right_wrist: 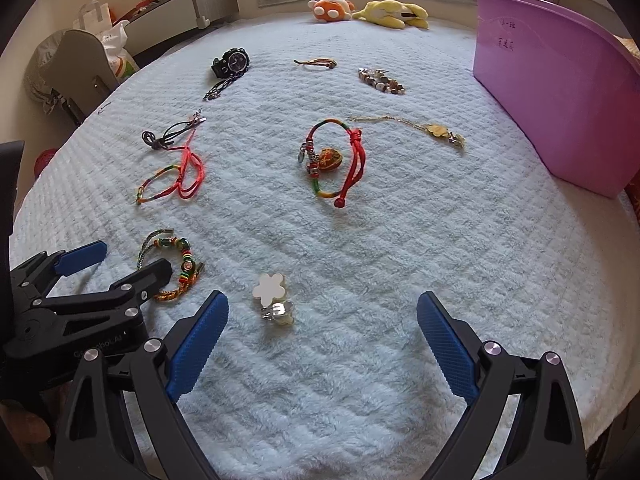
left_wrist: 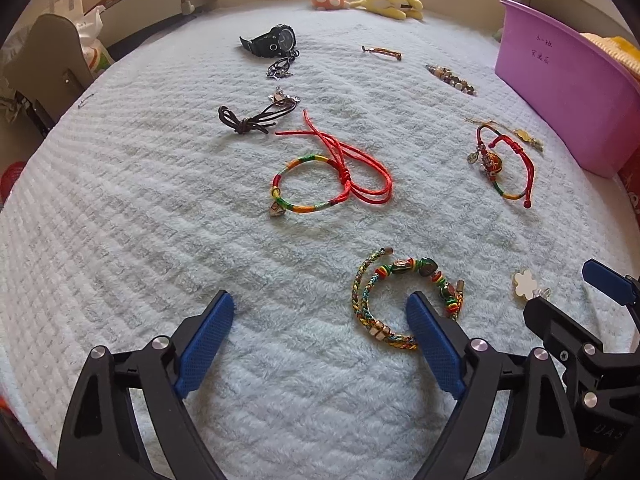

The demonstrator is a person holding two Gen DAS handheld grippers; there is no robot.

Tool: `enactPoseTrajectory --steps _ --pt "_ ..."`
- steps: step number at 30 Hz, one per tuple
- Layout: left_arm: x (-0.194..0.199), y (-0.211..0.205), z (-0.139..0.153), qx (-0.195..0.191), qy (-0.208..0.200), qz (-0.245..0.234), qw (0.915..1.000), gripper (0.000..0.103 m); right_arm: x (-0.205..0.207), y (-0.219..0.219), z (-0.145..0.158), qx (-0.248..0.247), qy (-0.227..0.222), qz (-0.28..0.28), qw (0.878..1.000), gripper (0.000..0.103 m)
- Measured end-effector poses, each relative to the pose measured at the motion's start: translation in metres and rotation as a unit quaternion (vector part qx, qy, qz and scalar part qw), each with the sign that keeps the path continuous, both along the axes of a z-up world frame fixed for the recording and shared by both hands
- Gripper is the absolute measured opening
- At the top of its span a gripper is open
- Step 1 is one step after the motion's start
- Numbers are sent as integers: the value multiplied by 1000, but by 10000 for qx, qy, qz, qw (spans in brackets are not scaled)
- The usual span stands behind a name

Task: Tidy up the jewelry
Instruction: 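Lower the left tool onto the braided beaded bracelet while the right tool approaches the white flower charm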

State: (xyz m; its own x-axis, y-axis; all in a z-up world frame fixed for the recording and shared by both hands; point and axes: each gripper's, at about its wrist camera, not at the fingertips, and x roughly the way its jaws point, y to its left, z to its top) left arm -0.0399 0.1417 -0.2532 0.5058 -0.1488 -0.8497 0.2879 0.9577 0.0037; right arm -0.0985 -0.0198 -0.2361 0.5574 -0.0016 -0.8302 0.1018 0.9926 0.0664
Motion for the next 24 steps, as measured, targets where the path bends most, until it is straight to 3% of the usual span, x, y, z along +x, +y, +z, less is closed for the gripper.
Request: enactPoseTrajectory --steps 1,3,4,7,13,21,24 --pt "1 0 0 -5 15 5 10000 83 1 2 0 1 -7 19 10000 91" --pt "2 -1 -1 -8 13 0 10000 82 3 4 -2 -10 49 37 10000 67" --pt "2 -2 -1 10 6 -21 10000 80 5 5 -5 -39 138 35 9999 63" --pt "2 -4 0 63 -32 -116 9999 76 5 5 -8 -41 164 25 9999 62" --pt "-8 -16 2 240 -205 -388 9987 51 6 10 -10 -179 170 64 9997 60" --pt "-14 -21 2 278 -345 -574 9974 40 4 25 -10 -474 119 336 9982 32" --pt "-18 -22 2 273 -382 -663 9967 28 2 30 -10 -519 105 390 9978 26"
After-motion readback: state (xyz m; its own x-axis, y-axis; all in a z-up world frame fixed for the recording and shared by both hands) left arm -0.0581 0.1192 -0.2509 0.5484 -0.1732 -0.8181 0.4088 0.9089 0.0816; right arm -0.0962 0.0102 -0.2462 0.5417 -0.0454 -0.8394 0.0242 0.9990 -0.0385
